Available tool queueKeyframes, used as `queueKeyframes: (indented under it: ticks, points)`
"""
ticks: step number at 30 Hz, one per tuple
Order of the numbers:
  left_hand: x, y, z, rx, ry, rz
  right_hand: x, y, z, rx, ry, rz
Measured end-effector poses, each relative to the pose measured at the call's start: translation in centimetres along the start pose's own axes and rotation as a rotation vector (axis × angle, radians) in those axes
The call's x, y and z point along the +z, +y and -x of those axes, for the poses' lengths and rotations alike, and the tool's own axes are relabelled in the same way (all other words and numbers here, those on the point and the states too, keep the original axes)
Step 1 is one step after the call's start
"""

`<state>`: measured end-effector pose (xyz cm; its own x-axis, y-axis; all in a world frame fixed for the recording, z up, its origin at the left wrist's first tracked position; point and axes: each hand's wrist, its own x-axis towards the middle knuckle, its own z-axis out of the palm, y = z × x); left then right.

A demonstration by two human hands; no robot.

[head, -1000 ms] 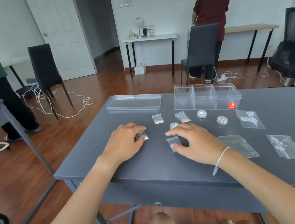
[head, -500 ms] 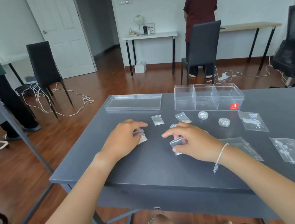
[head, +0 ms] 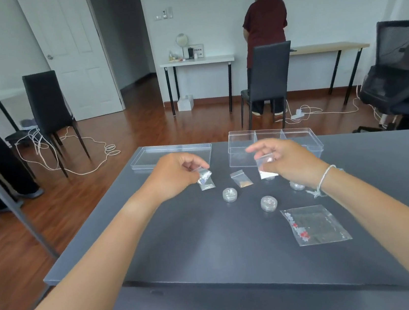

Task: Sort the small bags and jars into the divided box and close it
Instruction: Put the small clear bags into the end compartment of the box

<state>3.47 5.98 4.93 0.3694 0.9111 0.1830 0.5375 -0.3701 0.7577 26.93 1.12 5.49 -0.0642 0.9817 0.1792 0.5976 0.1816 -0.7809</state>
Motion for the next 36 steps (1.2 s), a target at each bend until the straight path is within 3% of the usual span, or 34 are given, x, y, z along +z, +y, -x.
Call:
queueKeyframes:
  ticks: [13,24,36]
  points:
    - [2.1,3.3,-8.4,0.067,-0.037,-0.047,-3.9,1.5,-4.7,0.065,0.269,-0.046]
    - [4.0,3.5,-14.0,0.04,-0.161,-0.065,-4.1,2.4,-7.5,0.112,0.296,-0.136]
    - [4.9,3.2,-16.1,0.072,-0.298,-0.26,-4.3,3.0,-9.0,0.165,0.278,-0.197]
